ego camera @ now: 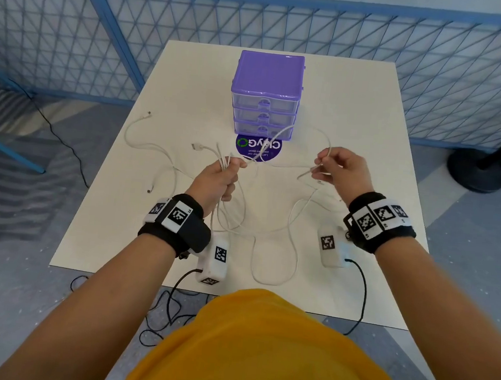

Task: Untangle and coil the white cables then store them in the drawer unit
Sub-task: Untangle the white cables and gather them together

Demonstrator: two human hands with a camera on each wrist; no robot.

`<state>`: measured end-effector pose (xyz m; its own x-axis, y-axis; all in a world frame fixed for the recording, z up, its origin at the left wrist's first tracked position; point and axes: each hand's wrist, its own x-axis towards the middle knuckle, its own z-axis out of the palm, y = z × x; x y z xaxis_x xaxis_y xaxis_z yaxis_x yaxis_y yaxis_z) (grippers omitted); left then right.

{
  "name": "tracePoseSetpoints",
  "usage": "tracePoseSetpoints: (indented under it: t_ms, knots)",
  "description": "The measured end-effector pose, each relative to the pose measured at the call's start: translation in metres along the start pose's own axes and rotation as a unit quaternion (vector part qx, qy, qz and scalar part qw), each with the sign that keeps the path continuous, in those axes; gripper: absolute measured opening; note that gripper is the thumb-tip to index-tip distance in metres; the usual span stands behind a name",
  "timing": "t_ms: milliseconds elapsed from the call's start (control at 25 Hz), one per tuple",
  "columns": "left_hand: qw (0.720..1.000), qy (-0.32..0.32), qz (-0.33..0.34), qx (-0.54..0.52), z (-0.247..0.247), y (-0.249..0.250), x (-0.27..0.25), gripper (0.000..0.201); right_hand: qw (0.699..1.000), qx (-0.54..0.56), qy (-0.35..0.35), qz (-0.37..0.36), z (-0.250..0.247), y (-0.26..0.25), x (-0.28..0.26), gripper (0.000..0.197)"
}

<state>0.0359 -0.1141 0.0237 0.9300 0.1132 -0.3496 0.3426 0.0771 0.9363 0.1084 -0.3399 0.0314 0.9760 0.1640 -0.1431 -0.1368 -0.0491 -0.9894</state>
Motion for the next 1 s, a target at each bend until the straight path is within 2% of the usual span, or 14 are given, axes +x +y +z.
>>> tracePoseSetpoints:
  t_ms: [160, 320, 440, 560, 680, 760, 840, 880, 1000]
  knots:
    - [0.998, -0.031, -0.002, 0.047, -0.002, -0.001, -0.003, 0.023, 0.997, 0.074, 0.031, -0.023, -0.003, -0.016, 0.003, 0.029]
    - [0.998, -0.048, 0.008, 0.049, -0.001, 0.000, -0.004, 0.016, 0.992, 0.123, 0.025, -0.024, 0.001, -0.028, 0.002, 0.026]
    - [0.996, -0.080, 0.009, 0.045, 0.003, 0.002, -0.003, 0.038, 0.989, 0.146, 0.005, -0.032, 0.014, -0.039, 0.000, 0.025]
    - [0.989, -0.121, 0.002, 0.084, 0.015, 0.001, -0.002, 0.060, 0.984, 0.173, -0.038, -0.036, 0.029, -0.045, -0.003, 0.024]
    - [0.979, -0.140, -0.011, 0.148, 0.029, -0.002, -0.003, 0.059, 0.984, 0.166, -0.061, -0.024, 0.039, -0.042, -0.005, 0.023]
    - [0.975, -0.129, -0.001, 0.179, 0.038, -0.001, -0.006, 0.036, 0.985, 0.159, -0.060, -0.015, 0.037, -0.038, -0.005, 0.024]
    - [0.983, -0.085, 0.007, 0.163, 0.044, 0.000, -0.008, 0.016, 0.988, 0.145, -0.051, -0.003, 0.028, -0.031, -0.004, 0.025]
    - [0.988, -0.060, 0.010, 0.144, 0.043, -0.001, -0.008, 0.012, 0.991, 0.130, -0.041, 0.008, 0.020, -0.024, -0.003, 0.025]
    - [0.988, -0.011, 0.024, 0.154, 0.032, -0.006, -0.004, 0.023, 0.998, 0.034, 0.010, 0.050, -0.008, 0.006, -0.005, 0.027]
